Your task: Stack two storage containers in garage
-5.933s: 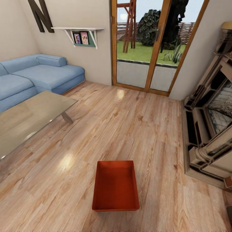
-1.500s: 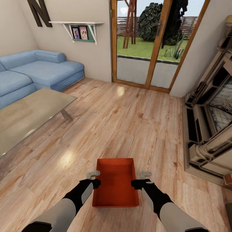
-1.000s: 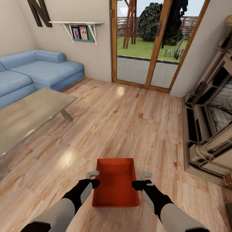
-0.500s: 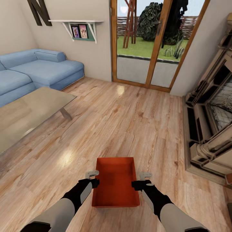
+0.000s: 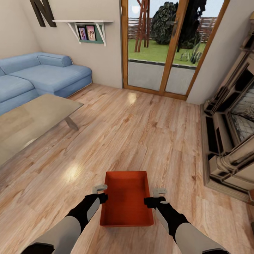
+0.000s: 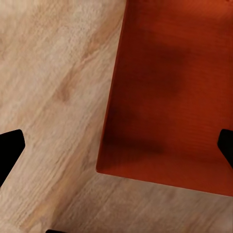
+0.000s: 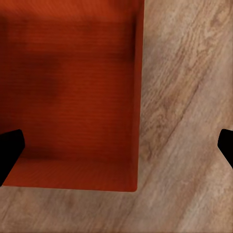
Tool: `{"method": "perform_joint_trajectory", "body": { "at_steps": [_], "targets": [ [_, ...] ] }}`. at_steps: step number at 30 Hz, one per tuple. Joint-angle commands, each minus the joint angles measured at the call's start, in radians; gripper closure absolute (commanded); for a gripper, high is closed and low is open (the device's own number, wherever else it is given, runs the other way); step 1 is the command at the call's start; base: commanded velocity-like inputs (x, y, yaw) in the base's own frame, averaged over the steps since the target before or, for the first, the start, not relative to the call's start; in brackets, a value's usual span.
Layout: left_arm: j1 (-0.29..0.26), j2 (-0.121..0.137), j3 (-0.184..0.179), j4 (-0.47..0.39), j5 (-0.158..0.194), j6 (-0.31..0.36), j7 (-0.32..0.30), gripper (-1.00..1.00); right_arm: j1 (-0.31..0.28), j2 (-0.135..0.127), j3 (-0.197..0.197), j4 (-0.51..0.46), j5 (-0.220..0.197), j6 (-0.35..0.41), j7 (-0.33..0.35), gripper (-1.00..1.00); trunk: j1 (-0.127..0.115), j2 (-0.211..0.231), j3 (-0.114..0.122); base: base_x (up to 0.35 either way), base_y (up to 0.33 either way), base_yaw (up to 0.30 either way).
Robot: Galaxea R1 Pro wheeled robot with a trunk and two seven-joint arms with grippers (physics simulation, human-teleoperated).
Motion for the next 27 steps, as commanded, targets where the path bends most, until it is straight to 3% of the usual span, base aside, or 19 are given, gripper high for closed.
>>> {"method": "perform_joint_trajectory", "body": {
  "at_steps": [1,9,14,27],
  "targets": [
    [0.0,0.001,-0.006,-0.004,0.01,0.005,0.007,-1.0,0.0,-0.001,0.008,-0.001,-0.001,0.007,-0.007,-1.0,0.004,-0.008,-0.004,0.0,0.0,0.0],
    [0.0,0.002,-0.008,-0.005,0.005,0.019,0.006,-1.0,0.0,-0.001,0.008,0.0,-0.001,0.007,-0.007,-1.0,0.035,-0.064,-0.029,0.0,0.0,0.0],
    [0.0,0.001,-0.008,0.003,-0.042,0.023,0.006,-1.0,0.0,-0.008,0.009,0.0,0.003,0.007,-0.007,-1.0,0.035,-0.064,-0.029,0.0,0.0,0.0],
    [0.0,0.0,-0.009,0.009,-0.054,0.026,0.007,-1.0,0.0,-0.011,0.011,0.0,0.036,0.007,-0.005,-1.0,0.035,-0.064,-0.029,0.0,0.0,0.0]
  ]
}}
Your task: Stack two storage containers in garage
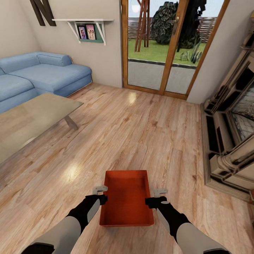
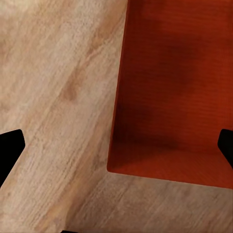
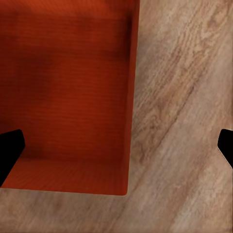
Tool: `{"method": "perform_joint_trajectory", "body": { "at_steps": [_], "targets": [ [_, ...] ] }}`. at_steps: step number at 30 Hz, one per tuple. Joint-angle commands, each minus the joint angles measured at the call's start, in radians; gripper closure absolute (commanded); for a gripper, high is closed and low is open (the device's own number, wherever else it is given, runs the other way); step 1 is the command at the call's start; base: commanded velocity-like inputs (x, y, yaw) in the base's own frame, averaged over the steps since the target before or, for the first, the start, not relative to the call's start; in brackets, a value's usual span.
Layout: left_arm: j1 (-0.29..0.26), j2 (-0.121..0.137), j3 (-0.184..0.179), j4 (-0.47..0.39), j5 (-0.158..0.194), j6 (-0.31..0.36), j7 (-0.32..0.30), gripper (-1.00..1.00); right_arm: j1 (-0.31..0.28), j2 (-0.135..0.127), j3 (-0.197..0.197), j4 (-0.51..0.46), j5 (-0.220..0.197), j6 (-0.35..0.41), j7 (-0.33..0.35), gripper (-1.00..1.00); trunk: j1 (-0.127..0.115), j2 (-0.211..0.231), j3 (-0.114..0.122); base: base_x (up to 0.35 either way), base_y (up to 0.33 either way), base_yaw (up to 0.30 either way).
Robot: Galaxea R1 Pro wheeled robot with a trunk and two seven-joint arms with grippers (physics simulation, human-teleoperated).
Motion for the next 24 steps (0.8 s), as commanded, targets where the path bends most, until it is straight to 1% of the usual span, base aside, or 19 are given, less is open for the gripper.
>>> {"method": "perform_joint_trajectory", "body": {
  "at_steps": [1,11,24],
  "targets": [
    [0.0,0.0,-0.006,-0.002,0.01,0.005,0.007,-1.0,0.0,0.0,0.008,-0.002,0.003,0.008,-0.006,-1.0,0.0,0.0,-0.001,0.0,0.0,0.0],
    [0.0,0.0,-0.006,-0.012,0.009,0.003,0.008,-1.0,0.0,0.003,0.007,-0.002,0.004,0.008,-0.006,-1.0,0.0,0.0,-0.001,0.0,0.0,0.0],
    [0.0,0.001,-0.006,-0.015,0.011,0.005,0.008,-1.0,0.0,0.003,0.006,-0.002,0.005,0.008,-0.008,-1.0,0.05,-0.091,-0.041,0.0,0.0,0.0]
  ]
}}
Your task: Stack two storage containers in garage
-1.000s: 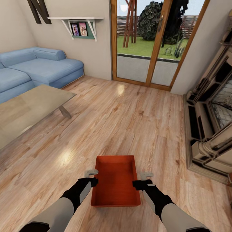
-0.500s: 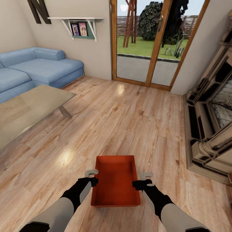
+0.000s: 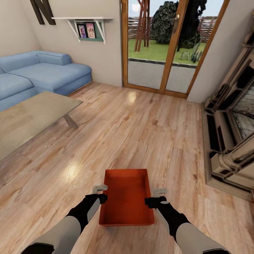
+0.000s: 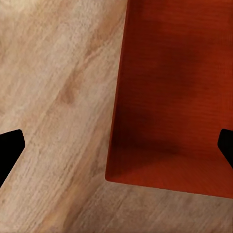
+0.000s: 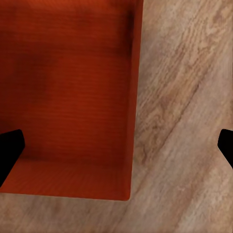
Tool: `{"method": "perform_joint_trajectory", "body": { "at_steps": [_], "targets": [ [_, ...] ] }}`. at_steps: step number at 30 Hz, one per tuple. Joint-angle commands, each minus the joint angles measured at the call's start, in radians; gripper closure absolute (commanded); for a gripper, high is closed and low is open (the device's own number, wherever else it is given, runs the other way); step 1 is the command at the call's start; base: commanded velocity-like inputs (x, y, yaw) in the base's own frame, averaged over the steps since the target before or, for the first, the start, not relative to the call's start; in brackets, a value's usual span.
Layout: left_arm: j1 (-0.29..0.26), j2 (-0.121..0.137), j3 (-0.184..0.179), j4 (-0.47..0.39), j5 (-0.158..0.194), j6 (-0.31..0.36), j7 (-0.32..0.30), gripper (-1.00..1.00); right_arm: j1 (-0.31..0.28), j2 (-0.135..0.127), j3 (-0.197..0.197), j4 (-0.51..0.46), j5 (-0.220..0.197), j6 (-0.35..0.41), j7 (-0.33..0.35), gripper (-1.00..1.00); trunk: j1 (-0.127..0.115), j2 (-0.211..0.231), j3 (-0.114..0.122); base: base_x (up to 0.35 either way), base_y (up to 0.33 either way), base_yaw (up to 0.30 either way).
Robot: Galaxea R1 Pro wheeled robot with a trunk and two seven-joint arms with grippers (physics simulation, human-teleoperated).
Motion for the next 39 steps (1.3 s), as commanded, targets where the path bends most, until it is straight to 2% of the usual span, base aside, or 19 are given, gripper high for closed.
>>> {"method": "perform_joint_trajectory", "body": {
  "at_steps": [1,30,39],
  "targets": [
    [0.0,0.0,-0.006,-0.002,0.01,0.005,0.007,-1.0,0.0,-0.001,0.008,-0.002,0.002,0.008,-0.007,-1.0,0.004,-0.008,-0.004,0.0,0.0,0.0],
    [0.0,0.0,-0.006,0.001,0.01,0.005,0.007,-1.0,0.0,-0.001,0.007,-0.002,0.002,0.006,-0.013,-1.0,0.115,-0.211,-0.095,0.0,0.0,0.0],
    [0.0,0.0,-0.006,0.001,0.01,0.005,0.007,-1.0,0.0,-0.001,0.006,-0.002,-0.004,-0.024,-0.013,-1.0,0.15,-0.274,-0.123,0.0,0.0,0.0]
  ]
}}
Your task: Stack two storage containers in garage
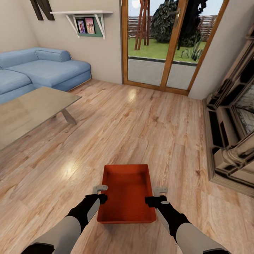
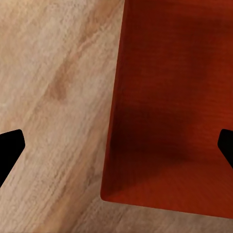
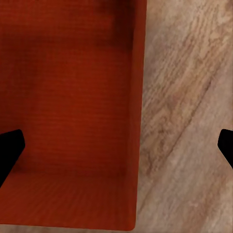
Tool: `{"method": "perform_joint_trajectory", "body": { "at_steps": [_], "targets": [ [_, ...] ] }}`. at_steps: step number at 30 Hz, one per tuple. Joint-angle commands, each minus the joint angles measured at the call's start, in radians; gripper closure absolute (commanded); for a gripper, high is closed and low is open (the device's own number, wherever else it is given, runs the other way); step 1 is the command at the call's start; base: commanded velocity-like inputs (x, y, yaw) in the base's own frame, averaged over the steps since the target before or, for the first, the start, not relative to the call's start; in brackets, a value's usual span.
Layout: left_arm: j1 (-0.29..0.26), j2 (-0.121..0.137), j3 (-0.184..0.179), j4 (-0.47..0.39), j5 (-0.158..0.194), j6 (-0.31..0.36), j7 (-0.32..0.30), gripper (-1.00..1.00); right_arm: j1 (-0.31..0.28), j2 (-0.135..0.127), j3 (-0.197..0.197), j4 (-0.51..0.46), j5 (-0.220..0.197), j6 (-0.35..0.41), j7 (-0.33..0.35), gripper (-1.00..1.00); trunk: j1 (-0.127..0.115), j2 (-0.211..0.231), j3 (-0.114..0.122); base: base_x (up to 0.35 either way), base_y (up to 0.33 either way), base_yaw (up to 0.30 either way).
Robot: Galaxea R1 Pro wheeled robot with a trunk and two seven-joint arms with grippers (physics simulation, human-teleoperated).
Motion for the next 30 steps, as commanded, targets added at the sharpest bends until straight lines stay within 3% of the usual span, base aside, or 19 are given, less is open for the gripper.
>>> {"method": "perform_joint_trajectory", "body": {
  "at_steps": [1,8,10,13,16,26,30],
  "targets": [
    [0.0,0.0,-0.006,-0.002,0.01,0.005,0.007,-1.0,0.0,-0.001,0.008,-0.002,0.002,0.007,-0.007,-1.0,0.004,-0.008,-0.004,0.0,0.0,0.0],
    [0.0,0.0,-0.013,-0.005,0.009,0.005,0.007,-1.0,0.0,0.001,0.009,-0.002,0.004,0.005,-0.01,-1.0,0.031,-0.057,-0.026,0.0,0.0,0.0],
    [0.0,0.0,-0.034,-0.006,0.005,0.005,0.007,-1.0,0.0,0.001,0.01,-0.002,0.004,0.005,-0.01,-1.0,0.038,-0.071,-0.032,0.0,0.0,0.0],
    [0.0,-0.001,-0.121,-0.006,-0.022,0.005,0.007,-1.0,0.0,0.0,0.01,-0.002,0.004,0.005,-0.011,-1.0,0.05,-0.092,-0.041,0.0,0.0,0.0],
    [0.0,-0.001,-0.166,-0.008,-0.036,0.002,0.007,-1.0,0.0,0.001,0.01,-0.002,0.004,0.005,-0.011,-1.0,0.061,-0.113,-0.051,0.0,0.0,0.0],
    [0.0,0.004,-0.169,-0.025,-0.033,0.0,0.006,-1.0,0.0,0.001,0.01,-0.002,0.004,0.005,-0.011,-1.0,0.1,-0.183,-0.082,0.0,0.0,0.0],
    [0.0,0.01,-0.162,-0.028,-0.03,-0.005,0.011,-1.0,0.0,0.001,0.01,-0.002,0.004,0.005,-0.011,-1.0,0.1,-0.183,-0.082,0.0,0.0,0.0]
  ]
}}
